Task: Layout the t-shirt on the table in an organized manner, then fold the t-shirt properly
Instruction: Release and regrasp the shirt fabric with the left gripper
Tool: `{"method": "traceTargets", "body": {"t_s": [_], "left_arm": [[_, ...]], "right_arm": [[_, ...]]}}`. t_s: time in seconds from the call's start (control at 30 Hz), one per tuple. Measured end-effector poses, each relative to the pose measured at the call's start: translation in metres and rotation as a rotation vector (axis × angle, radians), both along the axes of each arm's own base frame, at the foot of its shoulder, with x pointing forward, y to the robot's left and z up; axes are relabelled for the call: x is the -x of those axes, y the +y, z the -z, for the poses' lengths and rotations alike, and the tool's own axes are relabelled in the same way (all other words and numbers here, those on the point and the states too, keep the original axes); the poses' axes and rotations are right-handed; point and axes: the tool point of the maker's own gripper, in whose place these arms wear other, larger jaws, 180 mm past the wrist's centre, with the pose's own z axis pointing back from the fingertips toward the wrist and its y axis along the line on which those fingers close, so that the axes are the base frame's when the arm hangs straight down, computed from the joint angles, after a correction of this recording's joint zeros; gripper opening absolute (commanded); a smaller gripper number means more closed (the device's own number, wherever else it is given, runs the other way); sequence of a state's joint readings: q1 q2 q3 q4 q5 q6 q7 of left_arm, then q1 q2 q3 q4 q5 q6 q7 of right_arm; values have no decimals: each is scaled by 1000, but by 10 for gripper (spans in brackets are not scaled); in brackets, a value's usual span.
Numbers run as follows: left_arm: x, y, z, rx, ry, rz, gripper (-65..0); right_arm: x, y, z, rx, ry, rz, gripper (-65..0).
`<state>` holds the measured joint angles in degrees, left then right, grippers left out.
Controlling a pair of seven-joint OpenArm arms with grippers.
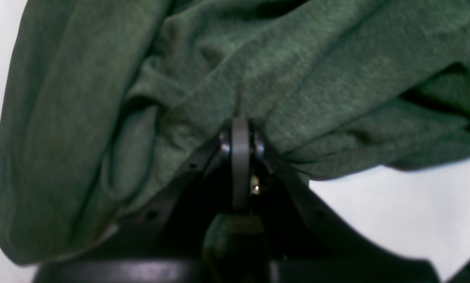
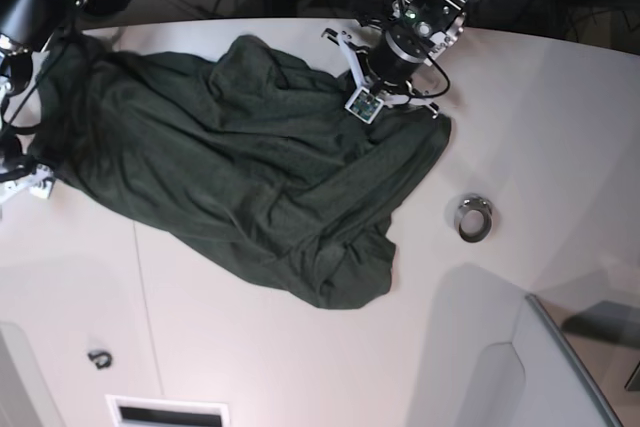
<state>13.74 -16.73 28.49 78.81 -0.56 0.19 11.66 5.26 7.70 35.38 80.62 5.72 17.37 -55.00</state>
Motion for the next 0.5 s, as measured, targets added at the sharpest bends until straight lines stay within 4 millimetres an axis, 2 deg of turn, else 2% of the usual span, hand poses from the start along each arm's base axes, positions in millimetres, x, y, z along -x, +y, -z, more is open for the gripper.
{"method": "traceTargets", "body": {"t_s": [0.17, 0.3, 0.37, 0.5], "left_arm": [[18, 15, -1, -27, 20, 16, -650], [29, 37, -8, -70, 50, 7, -650], [23, 52, -25, -78, 15, -41, -650], [-10, 75, -81, -74, -134, -103, -650]], "right_arm": [[-18, 18, -6, 31, -16, -98, -155], [-13, 36, -7, 62, -5, -177, -155], [-9, 41, -9, 77, -3, -202, -155], [-9, 41, -21, 107, -30, -216, -155]]}}
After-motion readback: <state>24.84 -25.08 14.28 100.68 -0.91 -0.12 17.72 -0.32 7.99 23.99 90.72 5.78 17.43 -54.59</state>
